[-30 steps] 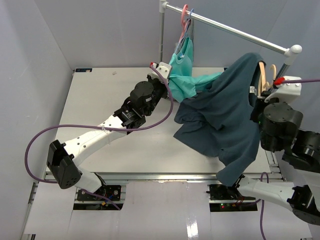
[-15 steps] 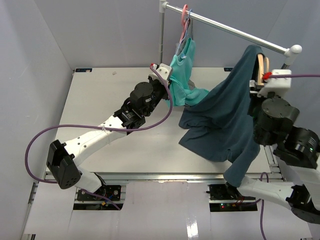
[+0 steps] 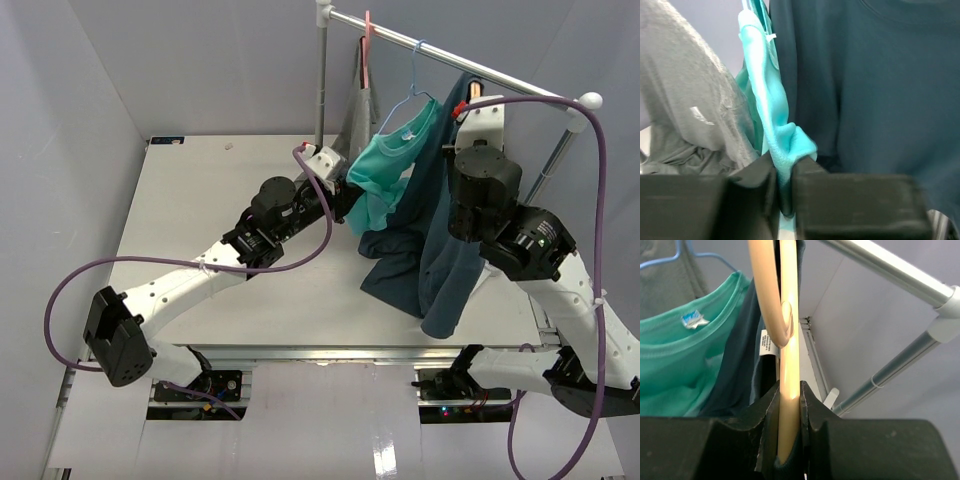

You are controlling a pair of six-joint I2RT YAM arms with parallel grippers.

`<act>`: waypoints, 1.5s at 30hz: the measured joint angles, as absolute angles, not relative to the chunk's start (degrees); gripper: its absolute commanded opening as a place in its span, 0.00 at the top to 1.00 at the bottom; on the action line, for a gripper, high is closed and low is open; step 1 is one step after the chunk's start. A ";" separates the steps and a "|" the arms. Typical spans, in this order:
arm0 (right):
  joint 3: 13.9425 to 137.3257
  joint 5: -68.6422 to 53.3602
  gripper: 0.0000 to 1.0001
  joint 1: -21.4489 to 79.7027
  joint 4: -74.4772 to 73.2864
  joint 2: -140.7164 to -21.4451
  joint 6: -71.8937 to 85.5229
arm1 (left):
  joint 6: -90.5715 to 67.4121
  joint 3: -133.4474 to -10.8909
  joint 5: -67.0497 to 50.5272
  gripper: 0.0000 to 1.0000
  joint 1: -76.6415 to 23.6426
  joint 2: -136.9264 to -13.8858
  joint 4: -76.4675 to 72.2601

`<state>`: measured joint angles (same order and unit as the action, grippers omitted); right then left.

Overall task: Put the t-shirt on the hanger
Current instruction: Place the hanger at the clothesline.

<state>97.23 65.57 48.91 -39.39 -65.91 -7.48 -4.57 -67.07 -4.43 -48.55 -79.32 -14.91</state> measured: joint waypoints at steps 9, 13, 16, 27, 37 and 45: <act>101.10 60.00 0.92 35.92 -38.91 -72.89 -4.87 | -4.72 -65.41 -4.34 0.29 -48.62 -75.85 -13.01; 101.10 57.08 0.92 31.44 -38.97 -73.18 -2.87 | -4.88 -65.45 -0.16 0.25 -48.62 -73.35 -8.23; 101.10 55.61 0.92 29.72 -38.90 -73.10 -1.43 | -5.52 -64.94 3.81 0.24 -48.62 -70.46 -5.66; 100.29 52.33 0.92 28.58 -32.52 -73.25 1.66 | -8.09 -52.57 10.05 0.23 -48.60 -56.07 -7.60; 99.97 52.26 0.92 27.77 -26.59 -77.01 2.23 | -10.96 -43.70 10.55 0.02 -48.60 -50.31 -8.09; 91.60 51.81 0.92 25.51 -20.13 -76.86 2.43 | -11.68 -40.98 10.46 0.02 -48.60 -50.29 -8.28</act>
